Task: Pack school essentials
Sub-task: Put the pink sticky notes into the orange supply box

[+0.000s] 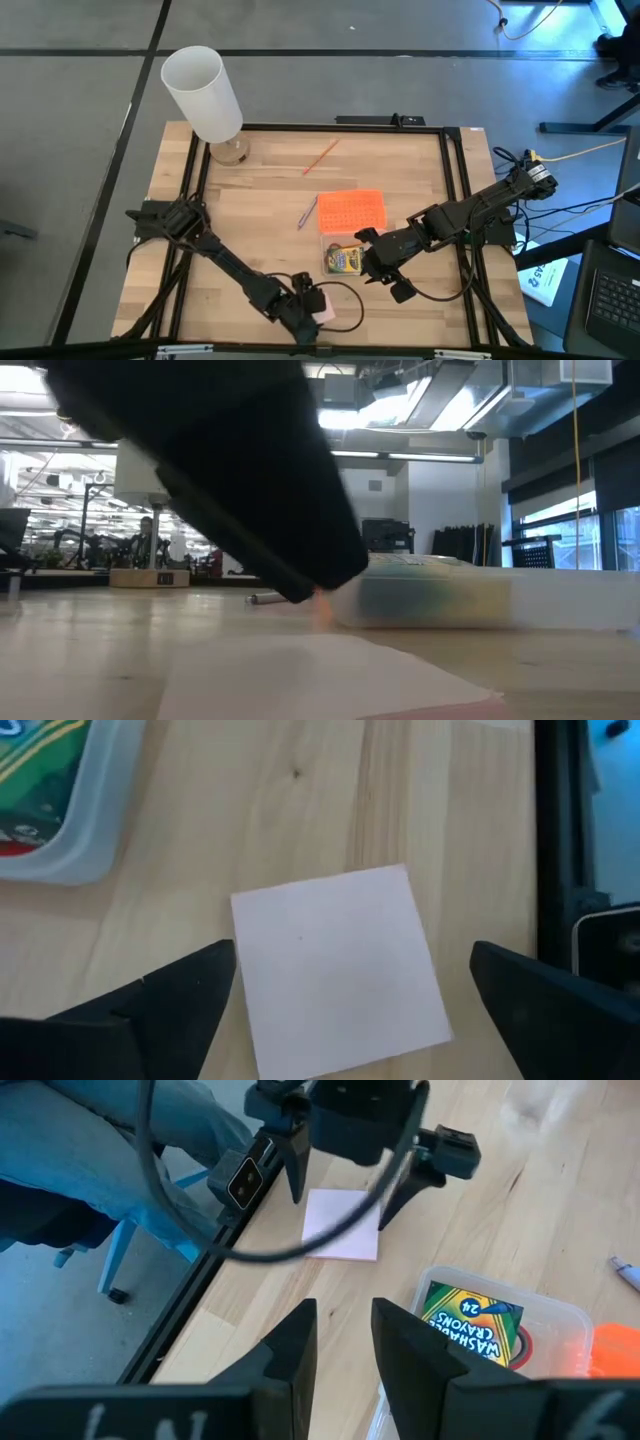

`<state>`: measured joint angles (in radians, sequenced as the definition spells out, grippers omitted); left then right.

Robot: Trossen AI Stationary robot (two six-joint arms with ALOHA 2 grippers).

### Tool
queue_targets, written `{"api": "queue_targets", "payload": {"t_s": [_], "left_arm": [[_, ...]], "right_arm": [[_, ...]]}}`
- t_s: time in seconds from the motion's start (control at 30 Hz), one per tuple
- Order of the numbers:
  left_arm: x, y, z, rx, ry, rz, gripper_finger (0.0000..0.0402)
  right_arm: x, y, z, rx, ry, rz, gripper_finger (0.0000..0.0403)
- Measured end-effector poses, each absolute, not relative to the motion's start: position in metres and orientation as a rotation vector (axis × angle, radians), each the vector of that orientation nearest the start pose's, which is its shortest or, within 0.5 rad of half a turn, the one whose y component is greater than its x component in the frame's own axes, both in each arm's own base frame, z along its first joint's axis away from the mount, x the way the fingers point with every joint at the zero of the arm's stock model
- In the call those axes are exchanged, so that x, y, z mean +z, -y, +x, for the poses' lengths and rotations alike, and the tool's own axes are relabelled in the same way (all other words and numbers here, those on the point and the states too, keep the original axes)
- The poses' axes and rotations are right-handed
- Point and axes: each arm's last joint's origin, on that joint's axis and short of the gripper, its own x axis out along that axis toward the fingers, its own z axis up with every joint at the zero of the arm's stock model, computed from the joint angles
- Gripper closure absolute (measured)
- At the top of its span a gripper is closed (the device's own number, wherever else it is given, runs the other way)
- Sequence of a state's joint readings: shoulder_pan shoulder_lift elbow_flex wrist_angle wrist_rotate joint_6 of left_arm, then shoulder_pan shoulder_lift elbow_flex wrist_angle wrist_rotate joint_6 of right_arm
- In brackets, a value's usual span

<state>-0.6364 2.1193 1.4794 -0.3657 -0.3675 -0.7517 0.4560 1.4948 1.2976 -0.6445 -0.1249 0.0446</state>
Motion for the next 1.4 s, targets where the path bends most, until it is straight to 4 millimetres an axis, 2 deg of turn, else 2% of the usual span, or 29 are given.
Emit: {"api": "queue_targets", "payload": {"t_s": [0.4, 0.7, 1.13, 1.4], "left_arm": [[0.154, 0.230, 0.375, 0.044, -1.038, -0.305, 0.0003], [0.144, 0.232, 0.375, 0.042, -1.065, -0.294, 0.0003], [0.145, 0.240, 0.372, 0.017, -1.047, -0.295, 0.0002], [0.138, 0.241, 0.374, 0.020, -1.055, -0.285, 0.0003]], "right_arm": [[0.306, -0.142, 0.282, 0.526, -0.853, -0.099, 0.0302], [0.306, -0.142, 0.282, 0.527, -0.853, -0.099, 0.0302], [0.306, -0.142, 0.282, 0.527, -0.853, -0.099, 0.0302], [0.306, -0.143, 0.282, 0.527, -0.853, -0.099, 0.0302]]}}
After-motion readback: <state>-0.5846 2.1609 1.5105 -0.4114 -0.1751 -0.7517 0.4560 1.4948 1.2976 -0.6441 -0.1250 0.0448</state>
